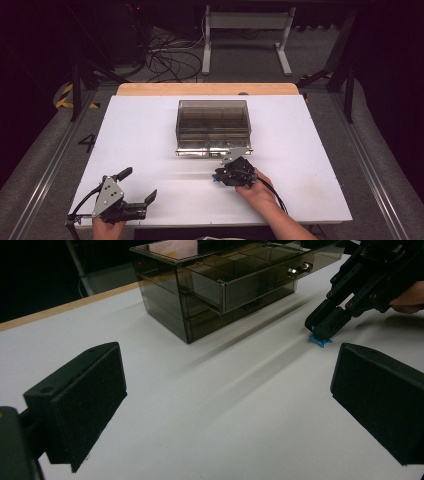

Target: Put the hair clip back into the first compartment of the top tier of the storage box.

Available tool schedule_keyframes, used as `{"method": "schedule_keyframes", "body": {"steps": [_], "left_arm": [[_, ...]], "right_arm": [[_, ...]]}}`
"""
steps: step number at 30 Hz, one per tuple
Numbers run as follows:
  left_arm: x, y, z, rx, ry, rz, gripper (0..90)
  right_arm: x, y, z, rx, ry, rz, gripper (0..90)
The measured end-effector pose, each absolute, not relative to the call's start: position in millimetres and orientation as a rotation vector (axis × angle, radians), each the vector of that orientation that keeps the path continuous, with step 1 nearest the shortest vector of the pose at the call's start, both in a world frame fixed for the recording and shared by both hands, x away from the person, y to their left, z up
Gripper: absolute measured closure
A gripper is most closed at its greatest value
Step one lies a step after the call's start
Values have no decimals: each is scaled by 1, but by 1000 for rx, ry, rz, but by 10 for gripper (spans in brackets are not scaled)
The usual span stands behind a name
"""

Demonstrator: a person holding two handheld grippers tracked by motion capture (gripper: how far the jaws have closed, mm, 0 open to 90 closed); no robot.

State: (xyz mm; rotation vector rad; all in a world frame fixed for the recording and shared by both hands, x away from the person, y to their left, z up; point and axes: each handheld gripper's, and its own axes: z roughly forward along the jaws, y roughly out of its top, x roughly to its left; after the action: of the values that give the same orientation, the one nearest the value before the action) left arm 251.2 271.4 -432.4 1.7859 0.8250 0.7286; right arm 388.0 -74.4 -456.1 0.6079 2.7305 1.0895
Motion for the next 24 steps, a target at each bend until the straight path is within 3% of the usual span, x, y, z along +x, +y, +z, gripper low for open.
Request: {"method": "schedule_keyframes", "body": {"steps": [24], "left_arm": [[251, 271, -432, 1785, 827, 733, 21]], "right_arm": [[384, -76, -450, 589, 2733, 1141, 868]]}}
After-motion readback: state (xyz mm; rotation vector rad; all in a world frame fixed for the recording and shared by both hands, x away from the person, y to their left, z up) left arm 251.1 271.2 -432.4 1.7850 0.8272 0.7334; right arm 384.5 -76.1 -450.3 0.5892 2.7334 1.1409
